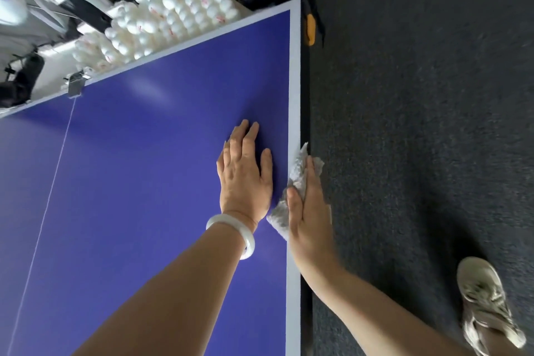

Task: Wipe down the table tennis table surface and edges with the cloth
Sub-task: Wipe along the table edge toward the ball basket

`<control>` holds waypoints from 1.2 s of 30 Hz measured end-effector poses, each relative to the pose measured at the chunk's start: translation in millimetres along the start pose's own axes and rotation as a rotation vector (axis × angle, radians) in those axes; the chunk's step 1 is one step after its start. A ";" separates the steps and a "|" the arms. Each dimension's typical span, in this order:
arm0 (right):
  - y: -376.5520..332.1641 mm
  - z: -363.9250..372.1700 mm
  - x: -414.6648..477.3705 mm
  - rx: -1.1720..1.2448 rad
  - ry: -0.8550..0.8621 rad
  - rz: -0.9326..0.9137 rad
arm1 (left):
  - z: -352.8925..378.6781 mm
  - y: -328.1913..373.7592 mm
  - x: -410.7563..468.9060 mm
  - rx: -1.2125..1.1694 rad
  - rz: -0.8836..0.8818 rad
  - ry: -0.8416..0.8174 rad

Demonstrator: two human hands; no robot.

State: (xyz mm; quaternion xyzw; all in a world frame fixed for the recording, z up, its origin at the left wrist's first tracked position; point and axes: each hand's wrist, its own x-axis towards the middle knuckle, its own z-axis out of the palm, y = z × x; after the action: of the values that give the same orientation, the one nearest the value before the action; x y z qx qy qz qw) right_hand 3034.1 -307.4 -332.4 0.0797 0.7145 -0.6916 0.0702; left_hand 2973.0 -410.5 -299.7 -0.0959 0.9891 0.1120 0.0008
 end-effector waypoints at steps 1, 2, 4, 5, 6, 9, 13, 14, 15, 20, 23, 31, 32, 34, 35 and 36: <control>1.3 -0.2 2.2 -0.011 -0.023 0.004 | 0.0 -0.4 0.3 0.001 -0.001 0.000; 0.4 -0.7 13.3 -0.006 -0.038 0.013 | 0.1 -0.8 0.9 0.001 0.000 -0.002; -4.9 -0.4 57.8 0.032 -0.043 0.030 | 0.1 -0.9 2.3 -0.004 0.008 -0.007; -11.4 -1.6 86.4 0.050 -0.053 0.043 | 0.4 -0.7 3.2 -0.003 0.009 -0.007; -18.4 -3.7 113.8 0.083 -0.070 0.063 | 0.6 -0.7 4.0 0.003 0.008 -0.006; -30.1 -5.0 154.2 0.210 -0.079 0.096 | 0.5 -1.2 3.6 0.024 0.007 -0.011; -18.7 2.5 86.8 0.071 0.021 0.073 | 0.8 -2.4 2.9 0.010 0.005 -0.016; -15.0 2.7 63.5 0.064 0.023 0.075 | 1.0 -2.5 2.9 0.007 0.008 -0.014; -11.5 2.1 44.7 0.064 0.011 0.078 | 1.4 -2.4 3.3 0.008 0.013 -0.010; -18.7 -5.0 97.6 -0.024 -0.104 0.176 | 1.4 -2.9 4.6 0.013 0.011 0.003; -40.7 -7.1 168.6 -0.012 -0.110 0.220 | 0.8 -2.6 3.5 0.012 0.008 0.016; -41.2 -5.7 192.5 -0.041 -0.120 0.223 | 0.6 3.3 1.6 0.064 -0.022 -0.018; -40.8 -6.1 192.8 -0.036 -0.123 0.220 | -1.7 4.8 2.7 0.074 -0.018 -0.009; -41.0 -7.0 192.8 -0.032 -0.130 0.210 | -8.8 9.6 14.1 0.046 0.004 0.059; -40.7 -7.6 192.2 -0.033 -0.130 0.209 | -11.3 13.5 25.4 0.020 0.013 0.099; -40.7 -7.8 191.5 -0.032 -0.127 0.211 | -12.6 18.5 39.1 0.011 0.015 0.113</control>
State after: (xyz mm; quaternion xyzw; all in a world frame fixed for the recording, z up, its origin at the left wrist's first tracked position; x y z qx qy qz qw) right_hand 2838.5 -297.6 -332.7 0.1091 0.7073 -0.6724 0.1889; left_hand 2931.3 -403.0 -284.2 -0.0948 0.9888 0.1011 -0.0554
